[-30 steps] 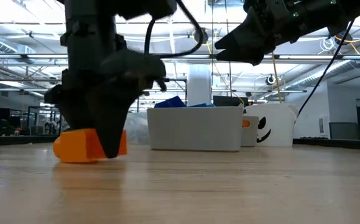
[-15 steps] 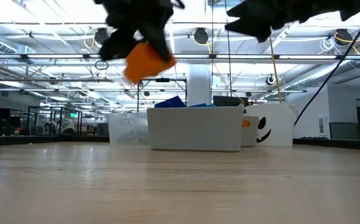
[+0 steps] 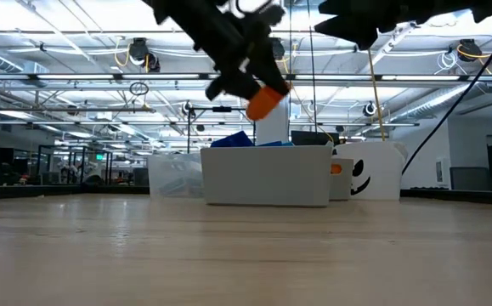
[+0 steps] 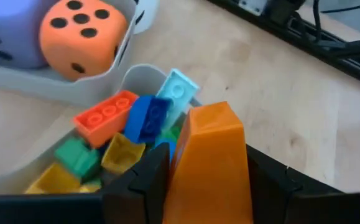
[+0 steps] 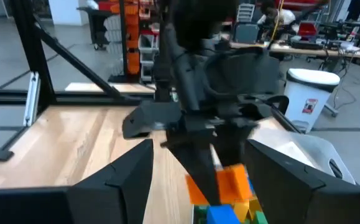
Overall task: Pick & Place Toys
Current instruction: Put the yellow game piece into the bottom gray bin, then return to Home Position
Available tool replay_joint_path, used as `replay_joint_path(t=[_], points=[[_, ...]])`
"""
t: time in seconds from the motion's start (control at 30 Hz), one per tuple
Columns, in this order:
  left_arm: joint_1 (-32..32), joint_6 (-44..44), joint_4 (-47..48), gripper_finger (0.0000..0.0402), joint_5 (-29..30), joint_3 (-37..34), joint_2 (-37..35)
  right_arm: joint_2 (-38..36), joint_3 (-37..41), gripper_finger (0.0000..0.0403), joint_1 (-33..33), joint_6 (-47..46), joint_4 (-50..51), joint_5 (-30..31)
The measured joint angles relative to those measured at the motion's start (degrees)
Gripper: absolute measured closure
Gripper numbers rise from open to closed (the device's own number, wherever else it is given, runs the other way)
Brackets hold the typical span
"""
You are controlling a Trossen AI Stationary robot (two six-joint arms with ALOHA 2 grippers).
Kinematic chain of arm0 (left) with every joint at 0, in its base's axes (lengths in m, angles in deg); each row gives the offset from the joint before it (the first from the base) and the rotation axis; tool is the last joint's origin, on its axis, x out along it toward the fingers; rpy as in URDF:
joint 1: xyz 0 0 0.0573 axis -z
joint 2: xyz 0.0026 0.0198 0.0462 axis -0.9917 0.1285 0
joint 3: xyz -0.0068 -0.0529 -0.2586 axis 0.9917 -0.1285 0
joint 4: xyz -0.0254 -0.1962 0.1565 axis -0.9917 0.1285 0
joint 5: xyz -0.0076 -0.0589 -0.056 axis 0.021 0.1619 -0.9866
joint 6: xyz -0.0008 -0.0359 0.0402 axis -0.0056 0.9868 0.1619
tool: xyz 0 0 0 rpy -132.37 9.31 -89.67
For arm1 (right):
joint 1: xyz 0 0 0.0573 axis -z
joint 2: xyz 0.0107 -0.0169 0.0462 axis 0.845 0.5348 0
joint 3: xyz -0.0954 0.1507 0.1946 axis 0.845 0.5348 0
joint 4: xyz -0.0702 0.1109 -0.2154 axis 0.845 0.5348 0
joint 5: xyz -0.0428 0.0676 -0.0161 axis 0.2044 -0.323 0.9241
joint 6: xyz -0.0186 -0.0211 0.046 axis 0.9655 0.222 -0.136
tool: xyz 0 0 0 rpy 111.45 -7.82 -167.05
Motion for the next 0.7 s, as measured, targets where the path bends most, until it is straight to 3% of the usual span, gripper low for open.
replay_joint_path(t=[0.13, 0.47, 0.6, 0.7], points=[[-1.7, -3.1, -4.4, 0.0233, -3.3, 0.0, 3.9, 0.7, 0.0, 0.0177, 0.0, 0.2, 0.4, 0.3], [-2.2, -8.9, -15.1, 0.0232, -3.8, 0.1, 10.1, 1.4, 0.0, 0.0177, 0.0, 1.1, 0.5, 0.3], [-2.2, -8.9, -13.7, 0.0221, -3.9, -0.1, 10.3, 1.4, 0.0, 0.0177, 0.0, 1.1, 0.6, 0.2], [-2.1, -8.2, -12.1, 0.0191, -3.7, -0.1, 10.0, 1.4, 0.0, 0.0177, 0.0, 1.1, 1.1, 0.2]])
